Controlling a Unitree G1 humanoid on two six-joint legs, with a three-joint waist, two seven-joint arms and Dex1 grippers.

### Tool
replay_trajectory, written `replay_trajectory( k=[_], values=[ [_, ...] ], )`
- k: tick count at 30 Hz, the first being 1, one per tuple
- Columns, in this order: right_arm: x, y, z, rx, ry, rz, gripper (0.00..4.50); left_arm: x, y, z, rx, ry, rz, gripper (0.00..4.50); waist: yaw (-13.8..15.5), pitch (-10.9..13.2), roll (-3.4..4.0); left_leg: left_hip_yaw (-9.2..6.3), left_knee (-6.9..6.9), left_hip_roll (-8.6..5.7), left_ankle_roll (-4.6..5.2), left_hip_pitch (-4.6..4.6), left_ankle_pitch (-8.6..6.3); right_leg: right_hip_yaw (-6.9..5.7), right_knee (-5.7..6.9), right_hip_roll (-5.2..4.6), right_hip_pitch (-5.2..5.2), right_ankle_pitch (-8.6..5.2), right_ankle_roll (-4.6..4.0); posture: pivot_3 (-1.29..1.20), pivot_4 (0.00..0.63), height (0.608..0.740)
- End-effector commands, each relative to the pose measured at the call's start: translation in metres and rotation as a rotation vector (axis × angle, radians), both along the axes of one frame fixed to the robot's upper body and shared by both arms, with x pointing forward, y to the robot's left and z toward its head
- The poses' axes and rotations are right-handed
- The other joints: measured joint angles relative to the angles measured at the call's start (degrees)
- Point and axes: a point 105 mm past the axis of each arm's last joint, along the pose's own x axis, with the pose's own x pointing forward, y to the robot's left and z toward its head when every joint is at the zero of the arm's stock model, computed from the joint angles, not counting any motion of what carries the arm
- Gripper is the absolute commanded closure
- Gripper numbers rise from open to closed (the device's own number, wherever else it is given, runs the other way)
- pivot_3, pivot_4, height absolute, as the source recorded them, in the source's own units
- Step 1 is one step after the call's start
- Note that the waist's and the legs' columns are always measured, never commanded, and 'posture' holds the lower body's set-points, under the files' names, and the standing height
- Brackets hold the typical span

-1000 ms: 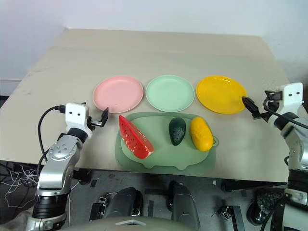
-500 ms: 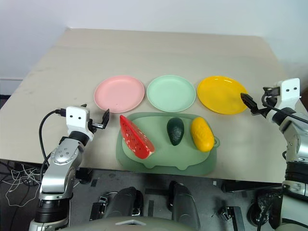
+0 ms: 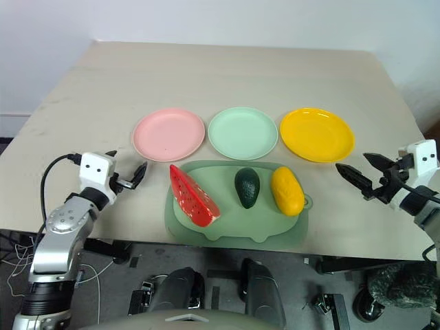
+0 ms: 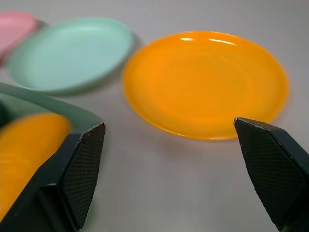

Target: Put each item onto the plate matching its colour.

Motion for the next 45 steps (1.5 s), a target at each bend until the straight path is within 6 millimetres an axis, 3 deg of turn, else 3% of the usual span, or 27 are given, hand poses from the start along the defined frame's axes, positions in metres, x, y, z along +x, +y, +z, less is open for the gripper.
replay_trajectory(
  k=[1, 4, 9, 17, 41, 45],
  values=[
    [-0.032, 0.049, 0.016, -0.053, 0.031, 0.197, 0.0, 0.0, 0.002, 0.009, 0.002, -0.029, -0.038, 0.02, 0.2, 0.0, 0.0, 0.0, -0.02, 0.01, 0.0, -0.03, 0.0, 0.0, 0.0, 0.0, -0.03, 0.0, 0.0, 0.0, 0.15, 0.74],
    [-0.048, 0.073, 0.01, -0.035, 0.055, 0.232, 0.0, -0.001, 0.0, 0.012, -0.012, -0.035, -0.077, 0.02, 0.2, 0.0, -0.06, -0.08, -0.02, 0.01, -0.01, -0.06, -0.01, -0.06, -0.07, -0.02, 0.03, -0.01, 0.02, 0.0, 0.15, 0.74],
    [-0.035, 0.087, 0.005, -0.069, 0.04, 0.12, 0.0, -0.001, -0.003, 0.016, -0.028, -0.043, -0.084, 0.02, 0.0, 0.0, -0.07, 0.02, 0.05, -0.01, 0.01, -0.03, -0.02, 0.01, -0.09, -0.08, 0.05, -0.11, -0.14, 0.0, 0.15, 0.74],
    [-0.02, 0.115, 0.0, -0.128, 0.114, 0.112, 0.0, -0.003, -0.011, 0.017, -0.036, -0.039, -0.091, 0.02, 0.0, 0.0, -0.07, 0.01, 0.0, -0.01, 0.01, -0.05, -0.02, 0.02, -0.04, -0.02, -0.02, -0.09, -0.14, 0.0, 0.15, 0.74],
    [0.008, 0.109, -0.058, -0.311, 0.313, -0.079, 0.0, -0.009, -0.027, 0.029, -0.085, -0.069, -0.104, 0.02, 0.0, 0.0, -0.07, -0.01, 0.0, -0.02, 0.02, -0.09, -0.02, 0.01, -0.06, -0.03, -0.03, -0.06, -0.07, 0.0, 0.15, 0.74],
    [0.015, 0.104, -0.05, -0.3, 0.273, -0.108, 0.94, -0.009, -0.027, 0.031, -0.086, -0.074, -0.101, 0.0, 0.0, 0.0, -0.07, -0.01, 0.0, -0.02, 0.02, -0.08, -0.02, 0.01, -0.06, -0.02, -0.03, -0.06, -0.07, 0.0, 0.15, 0.74]
  ],
)
